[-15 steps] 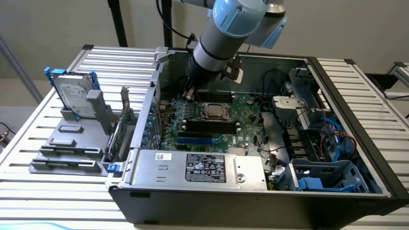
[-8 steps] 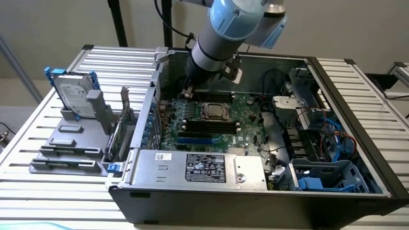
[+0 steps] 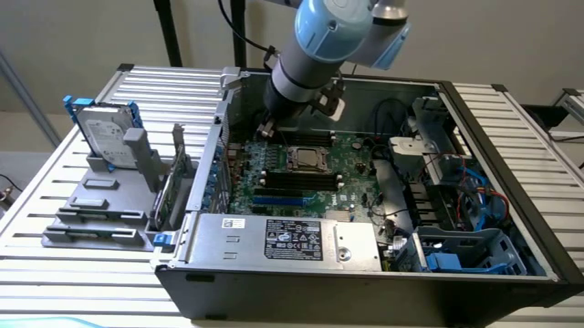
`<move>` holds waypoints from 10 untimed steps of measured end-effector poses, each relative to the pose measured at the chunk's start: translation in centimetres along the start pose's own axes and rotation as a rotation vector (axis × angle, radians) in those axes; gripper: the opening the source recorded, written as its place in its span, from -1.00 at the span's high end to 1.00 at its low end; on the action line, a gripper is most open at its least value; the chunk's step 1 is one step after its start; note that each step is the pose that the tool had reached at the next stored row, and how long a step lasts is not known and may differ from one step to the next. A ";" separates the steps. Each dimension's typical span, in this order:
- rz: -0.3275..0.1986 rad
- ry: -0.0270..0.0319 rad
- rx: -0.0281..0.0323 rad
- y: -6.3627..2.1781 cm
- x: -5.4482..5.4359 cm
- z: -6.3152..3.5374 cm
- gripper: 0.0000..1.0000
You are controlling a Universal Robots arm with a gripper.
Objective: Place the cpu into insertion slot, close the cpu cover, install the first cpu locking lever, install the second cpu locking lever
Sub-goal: 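Install the first cpu locking lever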
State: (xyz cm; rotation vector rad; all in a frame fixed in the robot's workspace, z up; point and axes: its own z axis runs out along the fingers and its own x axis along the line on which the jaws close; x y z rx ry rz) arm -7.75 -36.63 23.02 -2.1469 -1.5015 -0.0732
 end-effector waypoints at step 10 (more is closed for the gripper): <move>0.108 0.0618 -0.0357 -0.05 0.0 0.02 0.79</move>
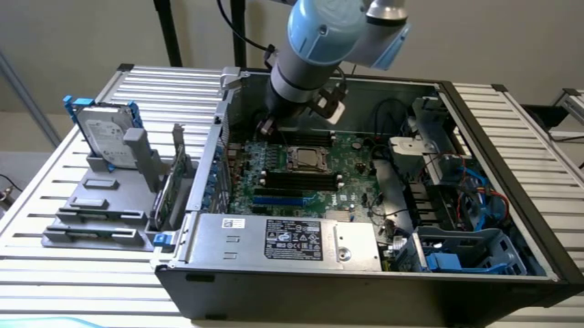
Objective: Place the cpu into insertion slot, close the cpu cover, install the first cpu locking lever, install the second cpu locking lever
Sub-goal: 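Install the first cpu locking lever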
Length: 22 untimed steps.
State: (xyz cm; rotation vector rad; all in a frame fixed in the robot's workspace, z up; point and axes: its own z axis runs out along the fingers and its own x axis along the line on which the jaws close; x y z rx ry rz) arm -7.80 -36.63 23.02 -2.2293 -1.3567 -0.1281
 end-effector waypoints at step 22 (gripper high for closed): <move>0.157 0.0794 -0.0586 1.30 1.1 -0.91 0.79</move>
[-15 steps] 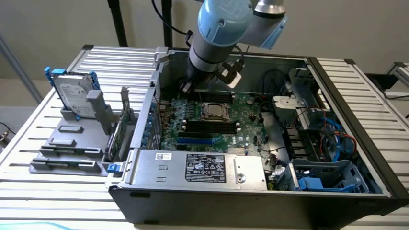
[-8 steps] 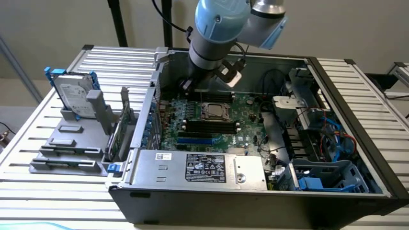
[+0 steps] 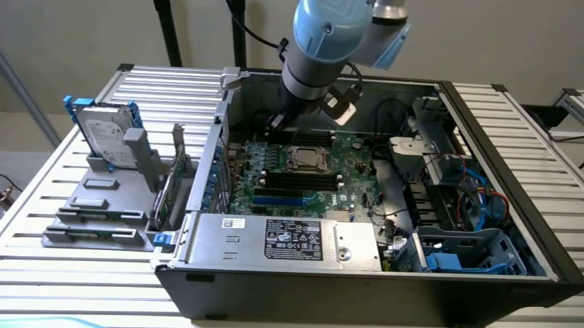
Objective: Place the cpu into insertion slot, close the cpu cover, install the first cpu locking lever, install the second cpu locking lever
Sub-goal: 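Install the first cpu locking lever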
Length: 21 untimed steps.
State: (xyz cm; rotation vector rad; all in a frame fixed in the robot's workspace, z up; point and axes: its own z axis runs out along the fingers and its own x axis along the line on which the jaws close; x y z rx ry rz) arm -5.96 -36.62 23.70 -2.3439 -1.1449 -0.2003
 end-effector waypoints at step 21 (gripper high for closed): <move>0.003 -0.0314 -0.0270 1.64 0.0 1.68 0.79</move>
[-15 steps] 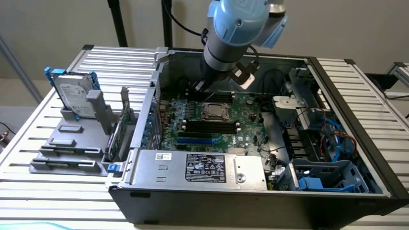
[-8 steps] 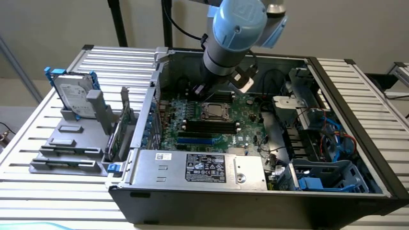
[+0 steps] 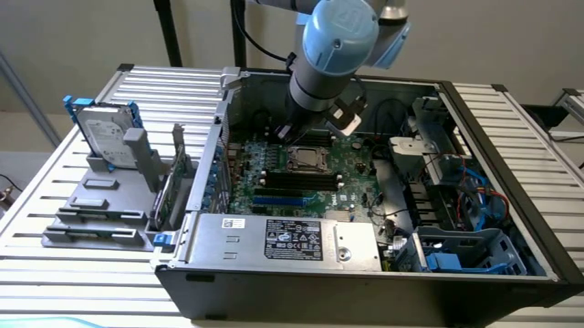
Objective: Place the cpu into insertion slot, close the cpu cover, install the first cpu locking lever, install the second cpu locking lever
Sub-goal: 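Install the first cpu locking lever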
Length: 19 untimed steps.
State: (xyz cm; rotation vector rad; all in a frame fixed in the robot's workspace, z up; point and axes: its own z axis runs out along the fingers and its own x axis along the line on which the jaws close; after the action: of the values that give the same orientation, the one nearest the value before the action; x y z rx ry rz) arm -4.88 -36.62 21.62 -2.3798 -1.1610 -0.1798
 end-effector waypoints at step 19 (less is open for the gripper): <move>0.004 -0.0557 -0.0499 -0.55 0.3 1.95 0.79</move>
State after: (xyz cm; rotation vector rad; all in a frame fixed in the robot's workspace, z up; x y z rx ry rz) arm -5.28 -35.19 20.21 -2.4446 -1.1906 -0.1437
